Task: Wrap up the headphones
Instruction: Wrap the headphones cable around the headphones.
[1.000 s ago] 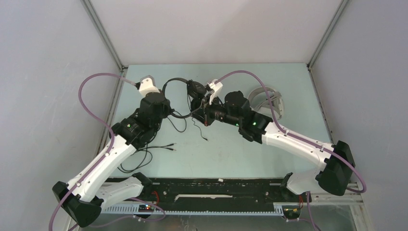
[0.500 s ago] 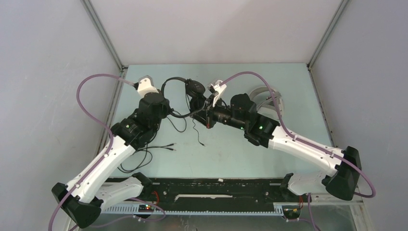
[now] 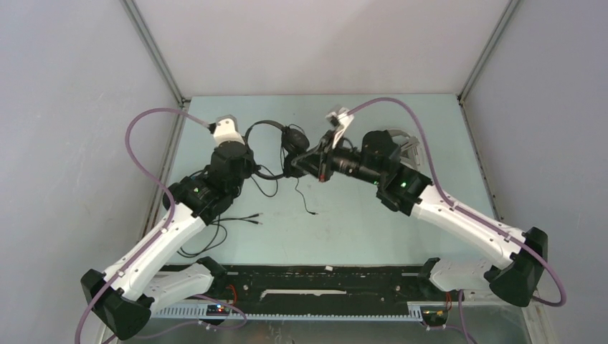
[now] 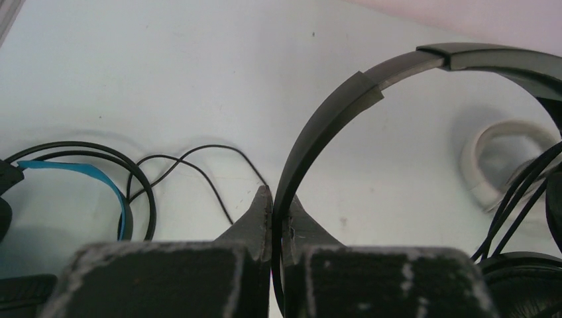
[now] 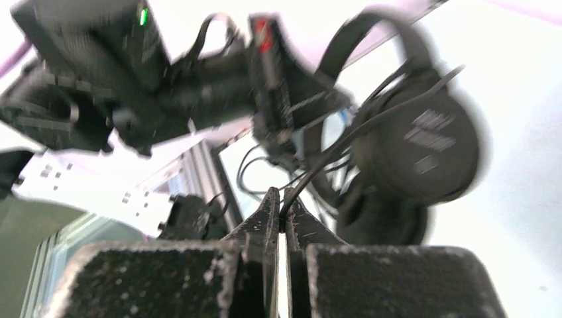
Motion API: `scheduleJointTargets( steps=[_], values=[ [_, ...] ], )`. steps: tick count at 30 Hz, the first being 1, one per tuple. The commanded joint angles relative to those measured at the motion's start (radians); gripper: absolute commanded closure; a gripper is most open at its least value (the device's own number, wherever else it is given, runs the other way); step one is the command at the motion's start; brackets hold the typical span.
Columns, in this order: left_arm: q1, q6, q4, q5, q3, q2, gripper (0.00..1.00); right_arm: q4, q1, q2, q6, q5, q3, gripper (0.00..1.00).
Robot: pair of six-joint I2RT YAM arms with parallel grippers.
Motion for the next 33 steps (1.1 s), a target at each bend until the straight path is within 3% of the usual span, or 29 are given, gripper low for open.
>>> scheduleJointTargets(
  steps=[1,6,15,25,33],
  values=[
    [0.008,0.142,0.122,0.090,-0.064,-0.023,1.00,0.023,-0.134,-0.072,0.064,-0.038,0.065,1.00],
    [0.008,0.227,0.142,0.128,-0.079,-0.026,1.00,0.025,-0.246,-0.061,0.133,-0.133,0.081,1.00],
    [0.005,0.336,0.196,0.235,-0.124,-0.031,1.00,-0.006,-0.322,0.018,0.174,-0.263,0.173,1.00],
    [-0.018,0.394,0.175,0.224,-0.124,0.009,1.00,-0.124,-0.332,0.108,0.167,-0.339,0.316,1.00],
    [-0.020,0.389,0.134,0.162,-0.085,0.063,1.00,-0.242,-0.252,0.145,0.126,-0.415,0.400,1.00]
  ],
)
